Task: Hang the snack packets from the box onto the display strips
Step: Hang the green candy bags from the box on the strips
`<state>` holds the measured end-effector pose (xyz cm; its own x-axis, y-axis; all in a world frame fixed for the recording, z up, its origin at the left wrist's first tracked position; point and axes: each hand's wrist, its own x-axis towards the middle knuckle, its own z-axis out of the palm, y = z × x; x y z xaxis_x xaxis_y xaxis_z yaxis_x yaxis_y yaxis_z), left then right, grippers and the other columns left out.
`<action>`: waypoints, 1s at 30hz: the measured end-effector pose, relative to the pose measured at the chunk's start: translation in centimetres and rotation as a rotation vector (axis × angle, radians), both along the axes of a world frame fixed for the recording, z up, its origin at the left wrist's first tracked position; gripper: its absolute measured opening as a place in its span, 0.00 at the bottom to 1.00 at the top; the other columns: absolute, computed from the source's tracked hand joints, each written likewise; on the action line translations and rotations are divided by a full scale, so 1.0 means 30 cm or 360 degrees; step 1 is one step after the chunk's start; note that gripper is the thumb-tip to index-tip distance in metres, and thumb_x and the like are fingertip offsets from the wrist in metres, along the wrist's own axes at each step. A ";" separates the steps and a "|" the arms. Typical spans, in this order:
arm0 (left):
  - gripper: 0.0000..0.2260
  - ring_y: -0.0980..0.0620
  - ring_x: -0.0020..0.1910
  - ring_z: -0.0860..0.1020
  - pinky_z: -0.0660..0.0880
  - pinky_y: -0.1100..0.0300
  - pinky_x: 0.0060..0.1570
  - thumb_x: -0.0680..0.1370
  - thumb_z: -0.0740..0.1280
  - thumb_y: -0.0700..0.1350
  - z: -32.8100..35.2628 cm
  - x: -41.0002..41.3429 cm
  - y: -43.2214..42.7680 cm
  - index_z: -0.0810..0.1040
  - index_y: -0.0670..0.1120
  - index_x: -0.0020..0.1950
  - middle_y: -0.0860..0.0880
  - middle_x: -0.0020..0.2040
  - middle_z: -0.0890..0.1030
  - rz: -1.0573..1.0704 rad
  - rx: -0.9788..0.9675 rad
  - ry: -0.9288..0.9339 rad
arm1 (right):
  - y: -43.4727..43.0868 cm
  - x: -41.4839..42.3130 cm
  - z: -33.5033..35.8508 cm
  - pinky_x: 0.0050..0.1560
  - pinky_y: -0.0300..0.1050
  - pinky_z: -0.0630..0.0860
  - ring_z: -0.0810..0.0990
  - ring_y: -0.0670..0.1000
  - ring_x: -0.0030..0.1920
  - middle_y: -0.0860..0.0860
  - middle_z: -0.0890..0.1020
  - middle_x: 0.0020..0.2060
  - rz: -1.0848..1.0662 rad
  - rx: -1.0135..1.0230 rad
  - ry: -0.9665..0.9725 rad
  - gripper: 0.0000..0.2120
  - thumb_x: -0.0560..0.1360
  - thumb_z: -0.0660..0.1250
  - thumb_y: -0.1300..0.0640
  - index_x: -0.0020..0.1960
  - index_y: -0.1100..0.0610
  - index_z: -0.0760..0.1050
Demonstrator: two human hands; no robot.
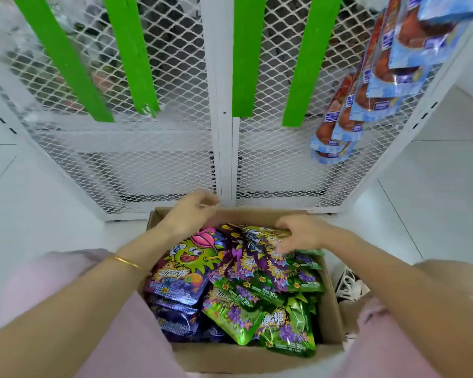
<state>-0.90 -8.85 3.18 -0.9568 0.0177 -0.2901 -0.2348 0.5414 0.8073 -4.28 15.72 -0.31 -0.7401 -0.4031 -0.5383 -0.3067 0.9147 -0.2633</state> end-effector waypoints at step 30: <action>0.09 0.52 0.37 0.84 0.80 0.58 0.34 0.78 0.62 0.37 -0.015 0.015 0.110 0.76 0.41 0.57 0.48 0.41 0.85 0.0409 0.1458 -0.0693 | -0.017 0.125 0.226 0.56 0.45 0.73 0.78 0.46 0.54 0.45 0.80 0.56 -0.0105 -0.0711 0.0608 0.21 0.75 0.58 0.40 0.62 0.48 0.75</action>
<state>-0.43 -5.56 2.73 -0.7790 0.2156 -0.5888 -0.6250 -0.3421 0.7016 -0.54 15.22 6.46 -0.8794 -0.4759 -0.0174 -0.4016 0.7608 -0.5097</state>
